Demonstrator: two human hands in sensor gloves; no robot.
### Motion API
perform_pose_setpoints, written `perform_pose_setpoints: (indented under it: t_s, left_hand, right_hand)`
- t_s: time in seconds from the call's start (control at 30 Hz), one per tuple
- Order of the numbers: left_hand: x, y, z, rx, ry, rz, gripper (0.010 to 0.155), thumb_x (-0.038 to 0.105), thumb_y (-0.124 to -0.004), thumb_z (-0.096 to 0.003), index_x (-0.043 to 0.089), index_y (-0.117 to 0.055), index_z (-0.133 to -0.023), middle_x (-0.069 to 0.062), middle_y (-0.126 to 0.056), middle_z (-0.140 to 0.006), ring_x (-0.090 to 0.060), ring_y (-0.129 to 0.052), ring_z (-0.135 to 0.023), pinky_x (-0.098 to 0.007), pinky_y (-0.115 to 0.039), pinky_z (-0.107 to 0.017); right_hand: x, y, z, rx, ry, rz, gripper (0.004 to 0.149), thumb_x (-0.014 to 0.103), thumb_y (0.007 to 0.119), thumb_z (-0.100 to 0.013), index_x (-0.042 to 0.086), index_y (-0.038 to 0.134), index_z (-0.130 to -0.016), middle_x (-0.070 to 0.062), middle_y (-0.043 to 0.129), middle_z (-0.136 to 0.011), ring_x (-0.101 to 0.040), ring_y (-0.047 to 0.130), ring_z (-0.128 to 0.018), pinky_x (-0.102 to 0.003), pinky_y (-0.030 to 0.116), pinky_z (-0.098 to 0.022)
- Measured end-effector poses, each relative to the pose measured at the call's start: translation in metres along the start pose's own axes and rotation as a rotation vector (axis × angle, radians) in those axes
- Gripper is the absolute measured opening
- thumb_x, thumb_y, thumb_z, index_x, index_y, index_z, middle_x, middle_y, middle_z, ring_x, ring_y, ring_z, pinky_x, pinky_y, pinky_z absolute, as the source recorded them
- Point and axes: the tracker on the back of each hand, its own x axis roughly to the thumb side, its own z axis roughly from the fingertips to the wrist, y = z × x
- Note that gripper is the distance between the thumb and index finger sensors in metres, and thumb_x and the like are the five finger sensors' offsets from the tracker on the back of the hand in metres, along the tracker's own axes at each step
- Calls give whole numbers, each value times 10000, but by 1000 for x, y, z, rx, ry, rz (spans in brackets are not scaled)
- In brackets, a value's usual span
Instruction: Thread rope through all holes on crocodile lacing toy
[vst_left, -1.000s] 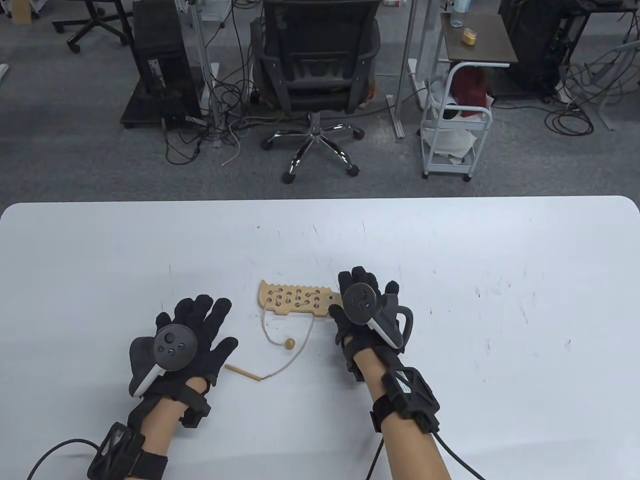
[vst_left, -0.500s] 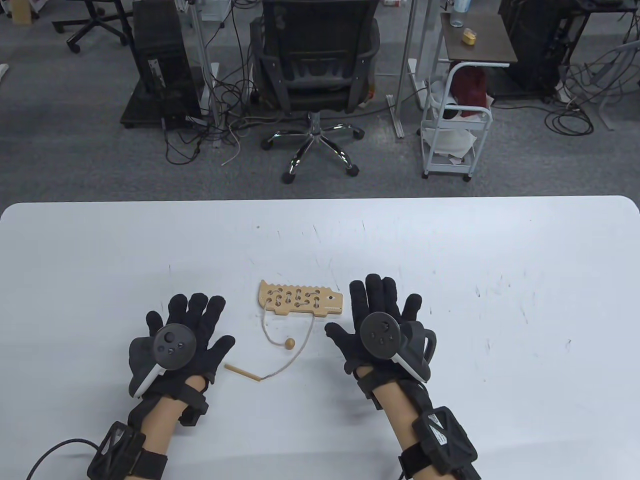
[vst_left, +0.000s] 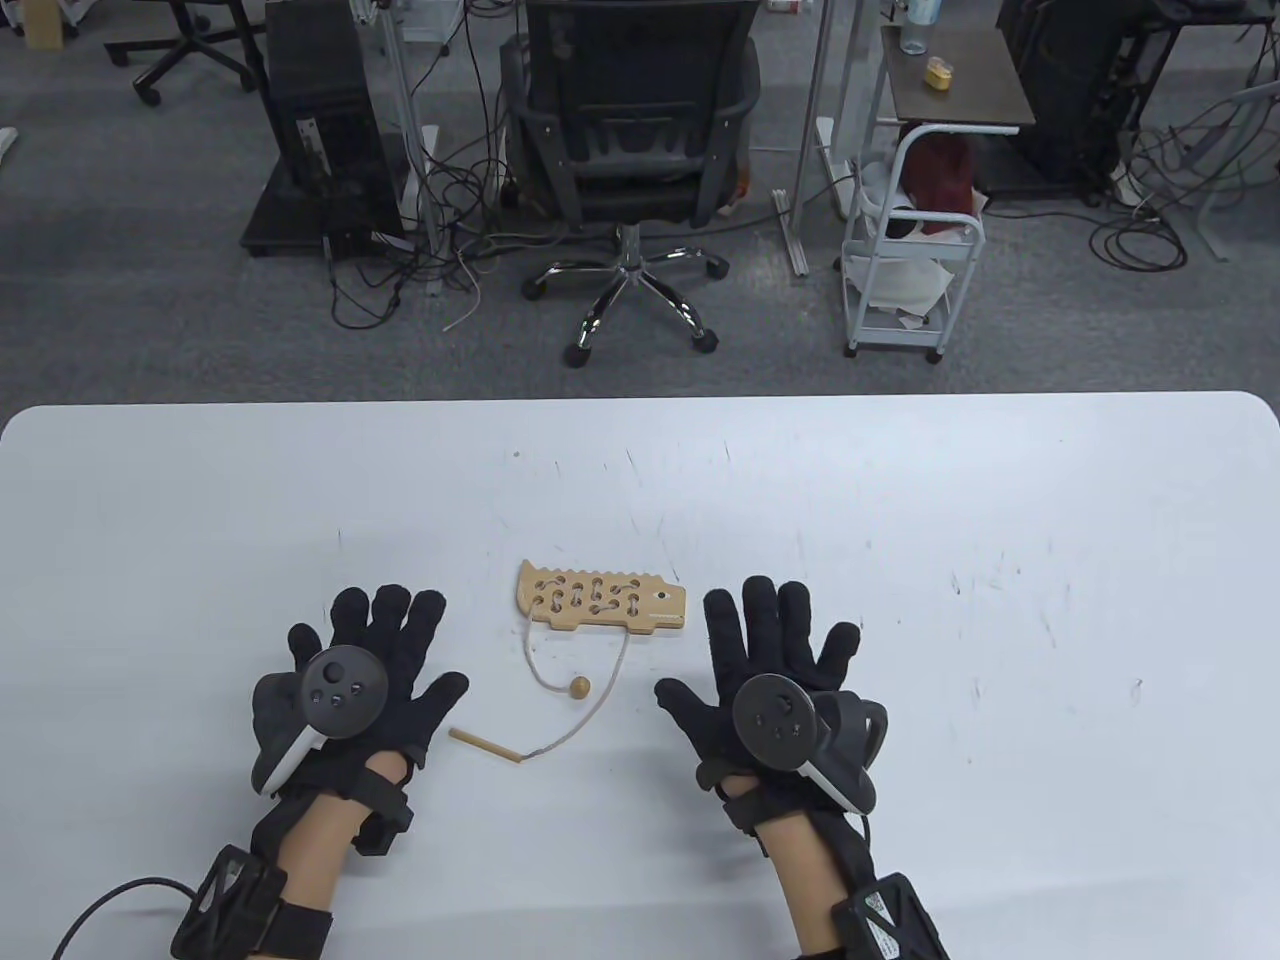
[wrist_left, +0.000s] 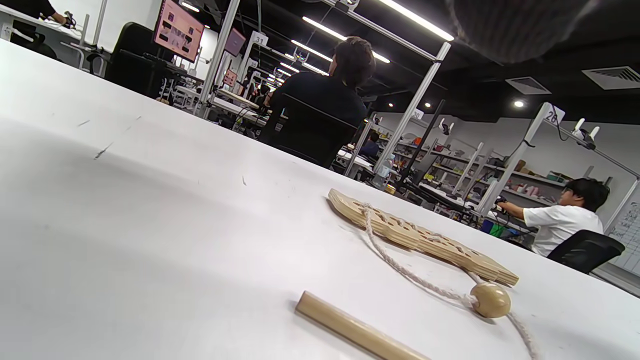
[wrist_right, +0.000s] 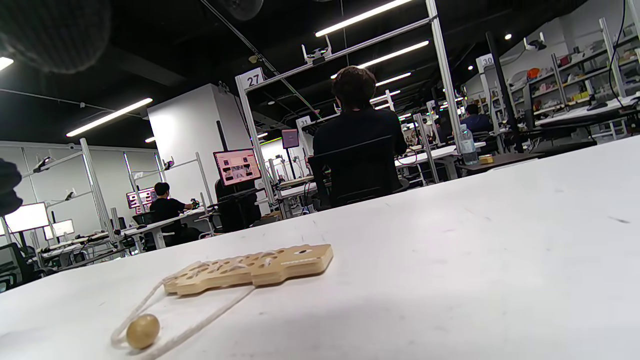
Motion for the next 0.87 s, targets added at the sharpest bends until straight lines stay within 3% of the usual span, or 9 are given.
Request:
perform_pose_setpoints:
  t_s: [0.87]
  left_hand:
    - [5,-4,0,-32,-20,3,804,668,-721,-422,569,-271,-1081,79,-246,-1230,-302,-104,-1171,-625,-5,-735]
  right_hand:
    - [-18,23,-2,140,45,-16,872,689,793,-435,312,346,-1083,-66,207,-1162,-379,64,-1029,-638,-11,-574]
